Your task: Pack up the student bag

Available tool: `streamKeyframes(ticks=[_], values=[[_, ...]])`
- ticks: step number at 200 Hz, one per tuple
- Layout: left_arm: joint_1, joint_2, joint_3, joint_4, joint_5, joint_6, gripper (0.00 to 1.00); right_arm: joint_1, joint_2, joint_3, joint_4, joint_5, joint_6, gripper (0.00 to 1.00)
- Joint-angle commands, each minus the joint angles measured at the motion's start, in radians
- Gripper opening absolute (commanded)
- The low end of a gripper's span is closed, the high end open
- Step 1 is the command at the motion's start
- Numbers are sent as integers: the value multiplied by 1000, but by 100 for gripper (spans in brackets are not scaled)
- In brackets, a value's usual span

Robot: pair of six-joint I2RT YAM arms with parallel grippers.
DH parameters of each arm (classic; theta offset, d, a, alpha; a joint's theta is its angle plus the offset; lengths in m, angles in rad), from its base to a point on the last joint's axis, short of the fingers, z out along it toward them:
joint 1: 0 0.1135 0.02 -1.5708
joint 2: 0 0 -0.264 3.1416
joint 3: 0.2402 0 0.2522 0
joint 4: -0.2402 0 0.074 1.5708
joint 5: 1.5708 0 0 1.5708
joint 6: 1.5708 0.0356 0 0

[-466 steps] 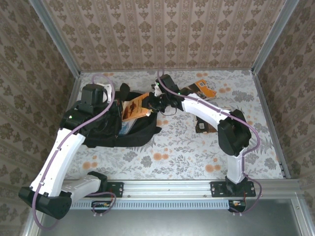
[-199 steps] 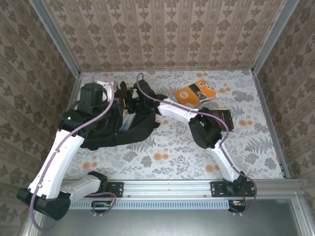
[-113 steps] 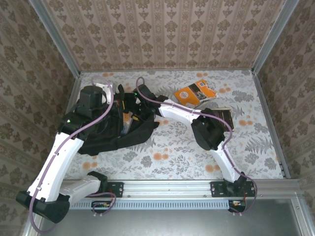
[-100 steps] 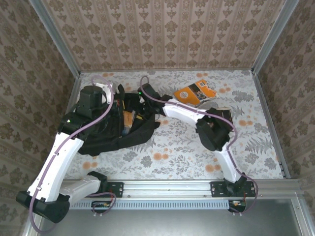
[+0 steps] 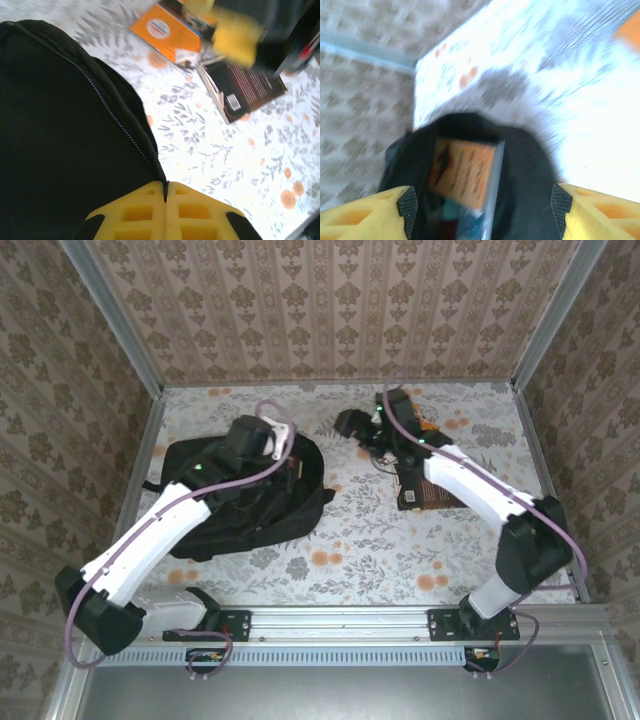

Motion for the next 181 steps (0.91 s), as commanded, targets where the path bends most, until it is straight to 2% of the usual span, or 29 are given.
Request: streamKeyframes(ticks=[1,13,33,62,80,108,129,150,181], values=[[-68,39,2,62,15,1,0,-89,-116,-72,-198,241,-148,74],[-88,72,-9,58,18,-1,2,-146,-151,-116,-214,302,-180,74],[-102,125,-23,64,49,-9,13,-238,-152,-151,-227,350,-215,75],[-111,172,-16,84,80,-22,46,-348,-93,-132,-249,366,-239,76],[-110,168,-3,141,127,-41,57,-417,-45,-118,-244,363,-258,78],[-108,171,62,152,166,-40,64,-531,88,-56,-274,299,-294,80],[-106,167,72,162,176,-44,68,-585,244,65,-364,218,-333,81],[-106,167,66,164,171,-50,71,-598,396,183,-439,175,-385,83],[-107,178,50,173,168,-63,72,-598,521,298,-511,138,-442,83]])
